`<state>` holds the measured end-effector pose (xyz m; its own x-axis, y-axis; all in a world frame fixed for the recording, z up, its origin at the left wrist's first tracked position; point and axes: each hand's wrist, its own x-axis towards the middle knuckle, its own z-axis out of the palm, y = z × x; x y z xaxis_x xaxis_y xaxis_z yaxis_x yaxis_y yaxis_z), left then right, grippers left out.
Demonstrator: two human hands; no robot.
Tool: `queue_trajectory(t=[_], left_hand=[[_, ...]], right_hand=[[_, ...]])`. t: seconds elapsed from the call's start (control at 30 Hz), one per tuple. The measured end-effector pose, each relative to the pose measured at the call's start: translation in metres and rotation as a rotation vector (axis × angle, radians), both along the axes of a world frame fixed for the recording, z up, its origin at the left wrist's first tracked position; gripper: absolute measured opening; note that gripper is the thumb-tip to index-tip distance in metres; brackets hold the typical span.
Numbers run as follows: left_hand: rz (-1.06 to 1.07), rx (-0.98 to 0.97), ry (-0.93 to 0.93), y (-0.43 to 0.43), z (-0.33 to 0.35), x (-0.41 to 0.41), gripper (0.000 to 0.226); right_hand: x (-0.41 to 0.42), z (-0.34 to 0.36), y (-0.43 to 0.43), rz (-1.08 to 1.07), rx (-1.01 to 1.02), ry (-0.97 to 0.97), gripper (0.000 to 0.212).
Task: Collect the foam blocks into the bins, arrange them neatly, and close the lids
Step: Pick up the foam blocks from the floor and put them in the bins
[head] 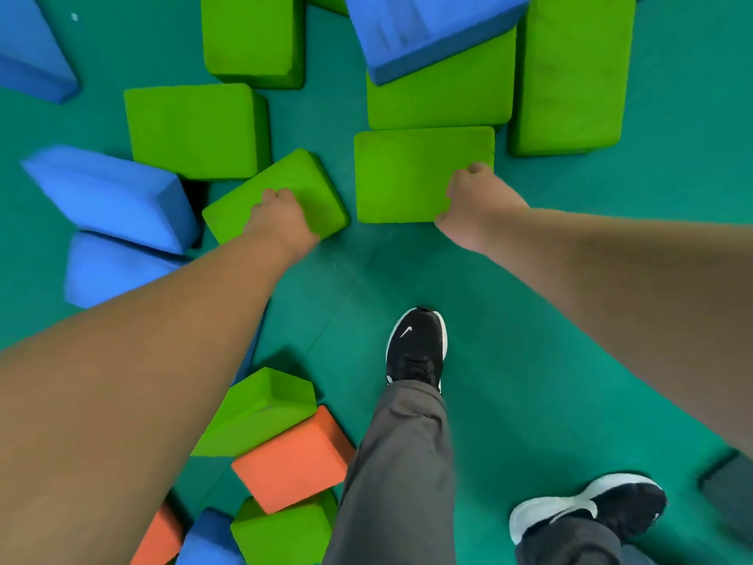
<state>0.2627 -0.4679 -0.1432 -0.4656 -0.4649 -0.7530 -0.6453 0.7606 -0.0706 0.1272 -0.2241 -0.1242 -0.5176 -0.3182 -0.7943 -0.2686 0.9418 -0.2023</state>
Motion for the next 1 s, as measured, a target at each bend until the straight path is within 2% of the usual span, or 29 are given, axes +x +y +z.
queue_trajectory(t=[0.1,0.17,0.3,0.4,0.5,0.6,0.7,0.83,0.93,1.0], left_hand=[[-0.061,-0.033,0.143,-0.003,-0.019,-0.001,0.087],[-0.131,-0.062,0.167,-0.004,-0.026,-0.006,0.102],[-0.140,-0.104,0.001,-0.008,-0.040,-0.017,0.124],[-0.114,-0.099,-0.060,-0.015,-0.042,-0.025,0.133],[-0.137,-0.156,-0.014,-0.018,-0.039,-0.031,0.127],[-0.197,-0.190,0.040,-0.012,-0.034,-0.034,0.108],[-0.256,-0.178,-0.042,-0.006,-0.025,-0.034,0.111],[-0.331,-0.163,-0.145,0.001,-0.013,-0.029,0.114],[-0.407,-0.239,-0.086,0.017,-0.004,-0.018,0.113],[-0.493,-0.285,-0.025,0.033,-0.001,-0.009,0.109]], right_hand=[[-0.018,-0.021,-0.020,0.025,-0.068,0.165,0.059],[-0.029,-0.032,-0.027,0.123,-0.085,0.253,0.071],[-0.037,-0.052,-0.020,0.365,0.066,0.209,0.113],[-0.030,-0.064,-0.007,0.425,0.067,0.261,0.116],[-0.023,-0.062,0.000,0.360,0.000,0.356,0.111],[-0.015,-0.056,0.003,0.251,0.067,0.337,0.126],[-0.002,-0.053,0.010,0.229,0.127,0.335,0.114],[0.016,-0.048,0.018,0.102,0.044,0.276,0.097],[0.027,-0.042,0.021,-0.053,-0.068,0.160,0.069],[0.032,-0.038,0.026,-0.135,-0.071,0.120,0.057]])
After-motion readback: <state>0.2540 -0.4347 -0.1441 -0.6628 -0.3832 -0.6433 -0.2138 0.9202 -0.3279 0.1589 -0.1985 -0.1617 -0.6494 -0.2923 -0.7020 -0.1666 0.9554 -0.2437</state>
